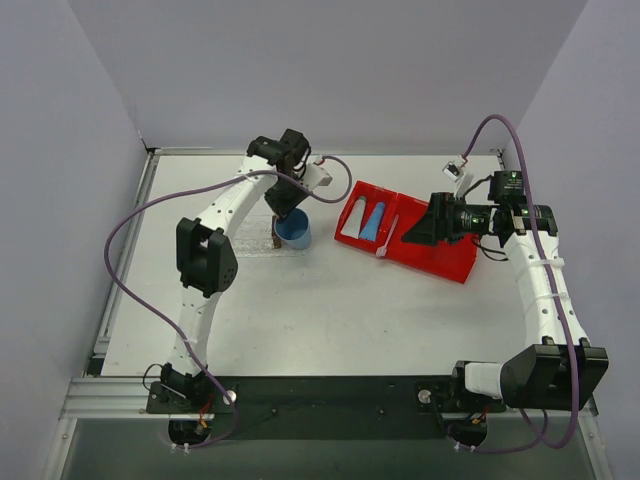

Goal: Prepare toiletry sets of a toothbrush and toothpaste on the tray

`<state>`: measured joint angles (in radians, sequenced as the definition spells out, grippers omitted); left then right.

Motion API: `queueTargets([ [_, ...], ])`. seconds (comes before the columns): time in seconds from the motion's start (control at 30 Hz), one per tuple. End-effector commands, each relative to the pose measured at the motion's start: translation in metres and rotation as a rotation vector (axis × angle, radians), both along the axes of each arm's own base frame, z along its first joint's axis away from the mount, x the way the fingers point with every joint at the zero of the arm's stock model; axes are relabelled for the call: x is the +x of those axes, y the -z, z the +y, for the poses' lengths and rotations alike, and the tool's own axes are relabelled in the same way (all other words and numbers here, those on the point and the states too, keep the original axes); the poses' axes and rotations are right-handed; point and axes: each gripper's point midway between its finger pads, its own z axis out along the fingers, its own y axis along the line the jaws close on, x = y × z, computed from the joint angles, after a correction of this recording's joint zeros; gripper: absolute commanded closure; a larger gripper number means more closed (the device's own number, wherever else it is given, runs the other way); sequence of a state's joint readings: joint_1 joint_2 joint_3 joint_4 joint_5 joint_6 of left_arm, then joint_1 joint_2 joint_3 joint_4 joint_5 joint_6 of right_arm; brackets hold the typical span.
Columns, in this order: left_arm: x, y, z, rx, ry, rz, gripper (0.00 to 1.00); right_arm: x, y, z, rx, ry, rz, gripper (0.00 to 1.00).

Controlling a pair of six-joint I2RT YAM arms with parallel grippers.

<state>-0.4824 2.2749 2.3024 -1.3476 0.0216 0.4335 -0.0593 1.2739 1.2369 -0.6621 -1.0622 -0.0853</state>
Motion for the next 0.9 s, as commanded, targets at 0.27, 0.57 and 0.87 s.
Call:
queueTargets([
  [0.27,-0.0439,-0.0072,0.0228,0.104,0.030,0.160,0.89,-0.0011,0.0001,0.0027,0.020,-0.034,-0.010,0.27],
  [0.57,-0.0382,-0.0063,0.0265,0.139,0.025,0.139,0.78,-0.0019,-0.0014,0.0031,0.022,-0.036,-0.015,0.27],
  [0.87,-0.0342,-0.0033,0.0212,0.133,0.030,0.135,0.71,-0.0022,-0.0002,0.0033,0.023,-0.037,-0.010,0.27],
])
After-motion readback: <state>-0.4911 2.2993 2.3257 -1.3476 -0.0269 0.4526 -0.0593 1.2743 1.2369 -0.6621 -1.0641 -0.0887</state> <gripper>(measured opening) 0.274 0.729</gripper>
